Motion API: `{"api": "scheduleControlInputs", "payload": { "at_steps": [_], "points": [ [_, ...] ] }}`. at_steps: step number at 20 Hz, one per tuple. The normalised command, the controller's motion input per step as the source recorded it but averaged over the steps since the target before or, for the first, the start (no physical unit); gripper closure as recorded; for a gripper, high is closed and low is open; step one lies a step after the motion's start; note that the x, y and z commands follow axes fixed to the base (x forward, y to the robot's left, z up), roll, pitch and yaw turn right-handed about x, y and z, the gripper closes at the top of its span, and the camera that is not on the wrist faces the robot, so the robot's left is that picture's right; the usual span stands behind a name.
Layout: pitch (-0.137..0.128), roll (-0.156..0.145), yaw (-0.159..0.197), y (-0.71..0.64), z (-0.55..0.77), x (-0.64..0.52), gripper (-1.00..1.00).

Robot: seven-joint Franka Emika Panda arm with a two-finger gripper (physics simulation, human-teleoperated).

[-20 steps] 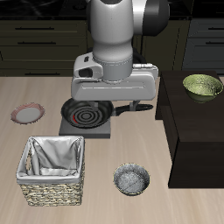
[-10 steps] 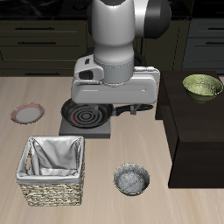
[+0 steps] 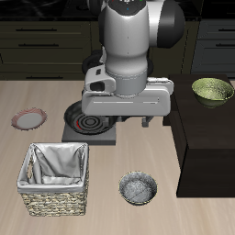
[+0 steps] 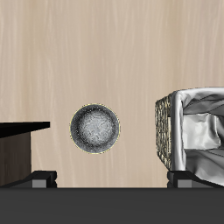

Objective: Place the black bowl in the basket

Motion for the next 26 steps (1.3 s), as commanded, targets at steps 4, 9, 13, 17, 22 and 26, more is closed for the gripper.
{"api": "scheduleControlInputs", "payload": {
  "at_steps": [4,9,13,17,22,26],
  "points": [
    [0.020,0.044,0.015,0.26,-0.19,-0.06,-1.00],
    [0.015,0.022,-0.001,0.08,-0.13,0.01,-1.00],
    [0.034,0.004,-0.002,0.03,-0.21,0.04,-1.00],
    [0.011,-0.010,-0.003,-0.05,-0.13,0.05,-1.00],
    [0.022,-0.013,-0.003,-0.03,-0.17,0.03,-1.00],
    [0.012,-0.009,0.004,-0.03,-0.19,0.04,-1.00]
  ]
}}
